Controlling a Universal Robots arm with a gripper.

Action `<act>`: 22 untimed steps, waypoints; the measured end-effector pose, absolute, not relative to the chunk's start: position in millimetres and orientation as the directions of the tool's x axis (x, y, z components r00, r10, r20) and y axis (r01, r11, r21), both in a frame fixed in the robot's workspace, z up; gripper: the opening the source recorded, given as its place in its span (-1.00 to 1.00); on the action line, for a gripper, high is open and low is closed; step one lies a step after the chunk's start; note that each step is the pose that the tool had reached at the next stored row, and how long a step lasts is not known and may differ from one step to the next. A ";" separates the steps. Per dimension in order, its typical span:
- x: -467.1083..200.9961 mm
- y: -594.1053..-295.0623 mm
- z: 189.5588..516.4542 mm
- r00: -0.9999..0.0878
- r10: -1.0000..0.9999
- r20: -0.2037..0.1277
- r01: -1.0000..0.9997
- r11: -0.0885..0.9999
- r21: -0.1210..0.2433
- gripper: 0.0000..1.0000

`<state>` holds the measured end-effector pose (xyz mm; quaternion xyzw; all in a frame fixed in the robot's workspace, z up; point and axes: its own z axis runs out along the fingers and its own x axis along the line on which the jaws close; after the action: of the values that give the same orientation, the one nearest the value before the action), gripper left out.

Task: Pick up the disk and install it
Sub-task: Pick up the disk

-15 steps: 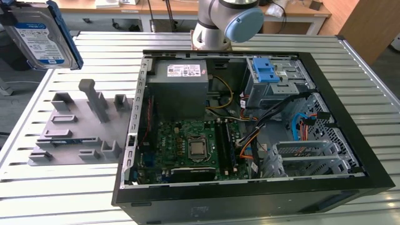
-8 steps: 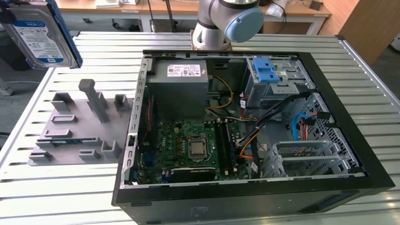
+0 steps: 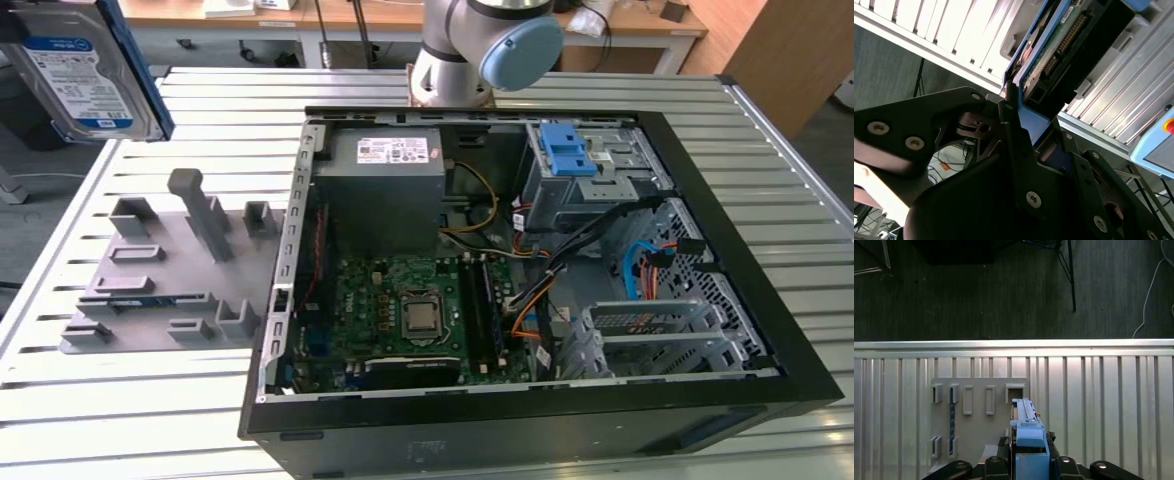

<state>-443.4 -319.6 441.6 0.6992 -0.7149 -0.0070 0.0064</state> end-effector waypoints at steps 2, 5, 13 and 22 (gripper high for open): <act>-443.5 -319.6 442.9 -0.022 -1.000 -0.001 -1.000 0.022 0.019 -0.27; -443.4 -319.6 445.0 -0.022 -1.000 -0.001 -1.000 0.022 0.019 -0.27; -443.4 -319.5 449.9 -0.022 -1.000 -0.001 -1.000 0.022 0.019 -0.27; -443.4 -319.4 455.2 -0.022 -1.000 -0.001 -1.000 0.022 0.019 -0.27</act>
<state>-443.4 -319.4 455.2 0.6992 -0.7149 -0.0070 0.0064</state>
